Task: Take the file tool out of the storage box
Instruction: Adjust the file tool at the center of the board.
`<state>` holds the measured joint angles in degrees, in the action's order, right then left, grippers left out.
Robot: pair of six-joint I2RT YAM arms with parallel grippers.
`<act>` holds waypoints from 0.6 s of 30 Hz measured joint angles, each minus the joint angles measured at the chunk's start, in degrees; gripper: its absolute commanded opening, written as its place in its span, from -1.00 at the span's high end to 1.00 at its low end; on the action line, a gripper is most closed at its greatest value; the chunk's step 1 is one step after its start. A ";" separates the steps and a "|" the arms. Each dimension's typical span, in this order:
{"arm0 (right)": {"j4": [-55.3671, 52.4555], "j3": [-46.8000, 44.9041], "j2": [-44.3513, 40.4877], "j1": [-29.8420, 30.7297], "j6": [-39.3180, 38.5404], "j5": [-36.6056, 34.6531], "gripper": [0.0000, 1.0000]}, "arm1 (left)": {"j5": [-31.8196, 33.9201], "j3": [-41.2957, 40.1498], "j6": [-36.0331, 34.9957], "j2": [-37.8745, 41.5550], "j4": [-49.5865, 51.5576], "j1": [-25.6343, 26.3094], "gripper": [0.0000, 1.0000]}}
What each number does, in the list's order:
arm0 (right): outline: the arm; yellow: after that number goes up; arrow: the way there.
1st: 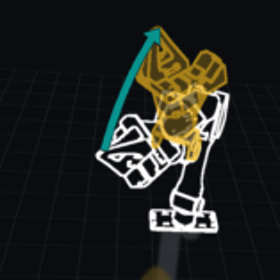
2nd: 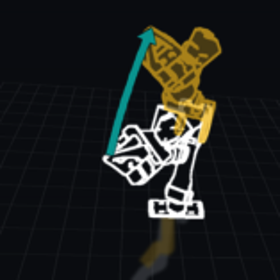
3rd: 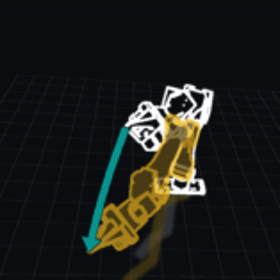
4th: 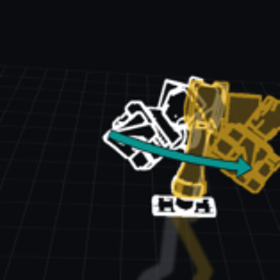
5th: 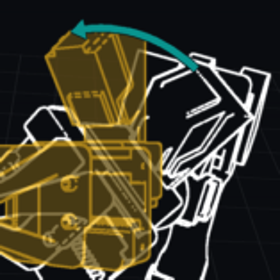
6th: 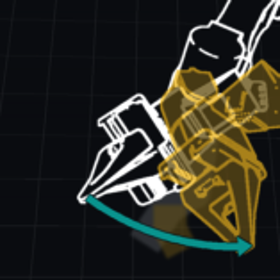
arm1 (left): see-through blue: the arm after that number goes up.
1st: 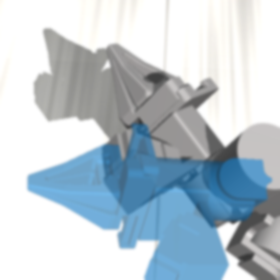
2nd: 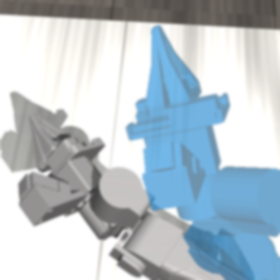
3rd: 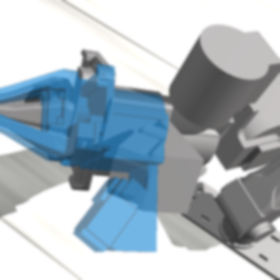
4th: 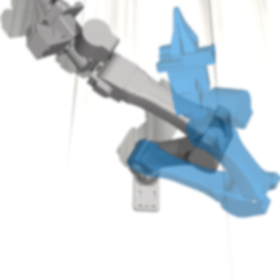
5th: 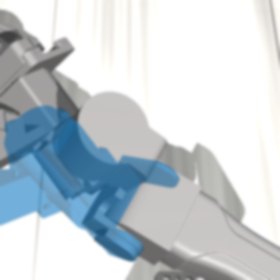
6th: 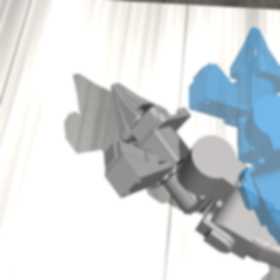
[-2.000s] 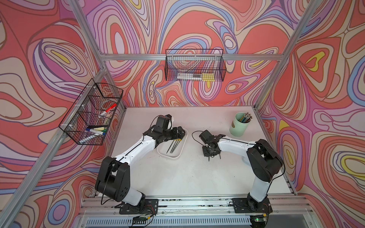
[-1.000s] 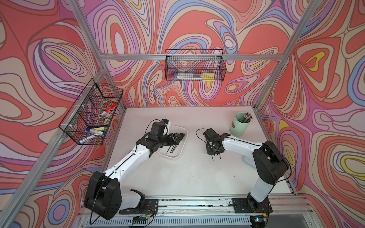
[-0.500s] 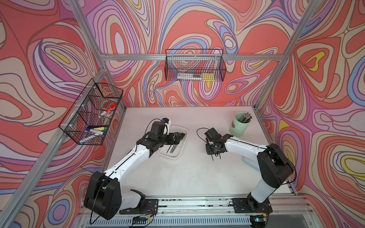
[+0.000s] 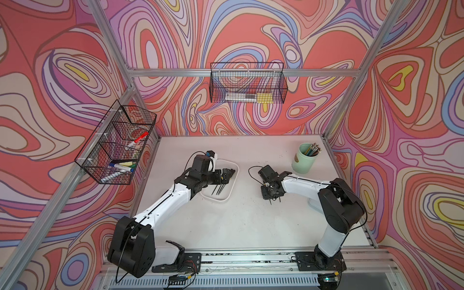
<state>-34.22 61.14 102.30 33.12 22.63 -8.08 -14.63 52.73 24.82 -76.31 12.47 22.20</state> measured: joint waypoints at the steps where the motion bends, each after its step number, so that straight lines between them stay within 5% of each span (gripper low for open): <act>1: 0.02 0.04 0.13 0.00 0.09 -0.02 0.75 | 0.04 0.00 0.00 0.00 -0.02 0.00 -0.99; 6: -0.09 0.35 0.46 0.00 0.46 -0.09 0.99 | 0.09 0.00 -0.22 0.00 0.00 0.00 -0.98; 18: -0.85 0.90 0.72 -0.22 1.86 -2.36 1.00 | 0.13 -0.81 -0.42 0.00 -0.02 0.00 -0.99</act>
<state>-35.07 62.04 103.02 32.91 24.49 -10.44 -14.50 51.92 24.40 -76.31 12.45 22.20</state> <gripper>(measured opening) 0.047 0.992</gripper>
